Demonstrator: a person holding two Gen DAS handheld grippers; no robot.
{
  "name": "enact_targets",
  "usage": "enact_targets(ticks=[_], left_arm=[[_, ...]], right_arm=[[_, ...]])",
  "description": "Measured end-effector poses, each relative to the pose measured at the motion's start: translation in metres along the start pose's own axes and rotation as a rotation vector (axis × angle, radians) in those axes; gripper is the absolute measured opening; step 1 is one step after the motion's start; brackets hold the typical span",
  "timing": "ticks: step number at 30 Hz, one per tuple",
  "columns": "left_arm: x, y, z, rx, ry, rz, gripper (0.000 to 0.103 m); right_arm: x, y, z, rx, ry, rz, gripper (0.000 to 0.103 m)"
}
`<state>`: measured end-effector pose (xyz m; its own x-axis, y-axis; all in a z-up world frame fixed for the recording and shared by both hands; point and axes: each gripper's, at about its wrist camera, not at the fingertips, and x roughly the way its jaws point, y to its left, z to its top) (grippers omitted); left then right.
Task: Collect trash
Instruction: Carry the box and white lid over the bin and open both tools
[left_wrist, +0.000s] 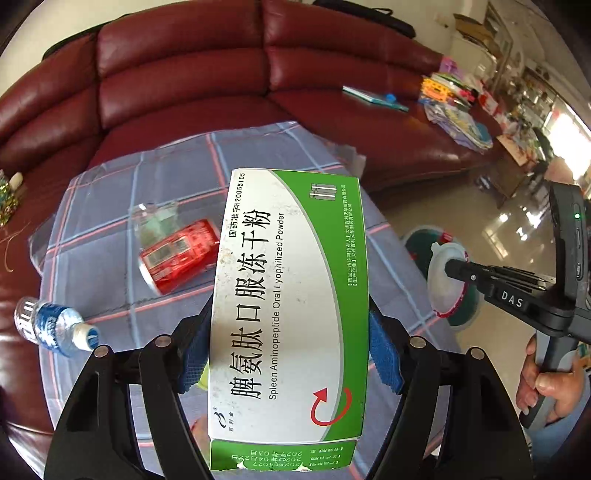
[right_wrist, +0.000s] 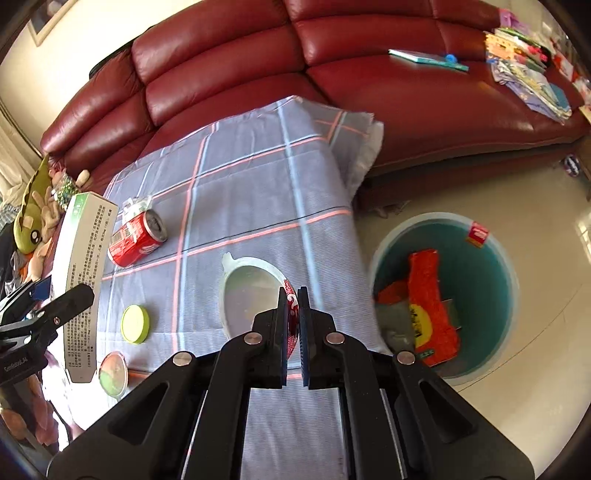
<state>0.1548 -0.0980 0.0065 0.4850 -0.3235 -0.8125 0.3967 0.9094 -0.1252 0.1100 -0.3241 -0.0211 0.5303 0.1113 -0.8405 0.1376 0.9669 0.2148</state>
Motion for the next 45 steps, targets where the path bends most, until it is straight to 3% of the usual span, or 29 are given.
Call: enact_targets(ticks=[10, 19, 32, 35, 45], left_arm=[[0.060, -0.121, 0.016, 0.187, 0.082, -0.170, 0.074], [0.111, -0.185, 0.020, 0.290, 0.168, -0.207, 0.074], [0.158, -0.217, 0.028, 0.290, 0.249, -0.226, 0.080], [0.159, -0.213, 0.029, 0.270, 0.243, -0.209, 0.093], [0.152, -0.182, 0.029, 0.188, 0.238, -0.199, 0.097]], right_arm=[[-0.039, -0.122, 0.004, 0.188, -0.077, -0.132, 0.005], [-0.027, -0.189, -0.012, 0.311, -0.047, -0.161, 0.005], [-0.012, -0.220, -0.015, 0.356, -0.012, -0.187, 0.005], [-0.010, -0.221, -0.014, 0.356, -0.005, -0.191, 0.005], [0.003, -0.207, -0.009, 0.328, 0.016, -0.183, 0.005]])
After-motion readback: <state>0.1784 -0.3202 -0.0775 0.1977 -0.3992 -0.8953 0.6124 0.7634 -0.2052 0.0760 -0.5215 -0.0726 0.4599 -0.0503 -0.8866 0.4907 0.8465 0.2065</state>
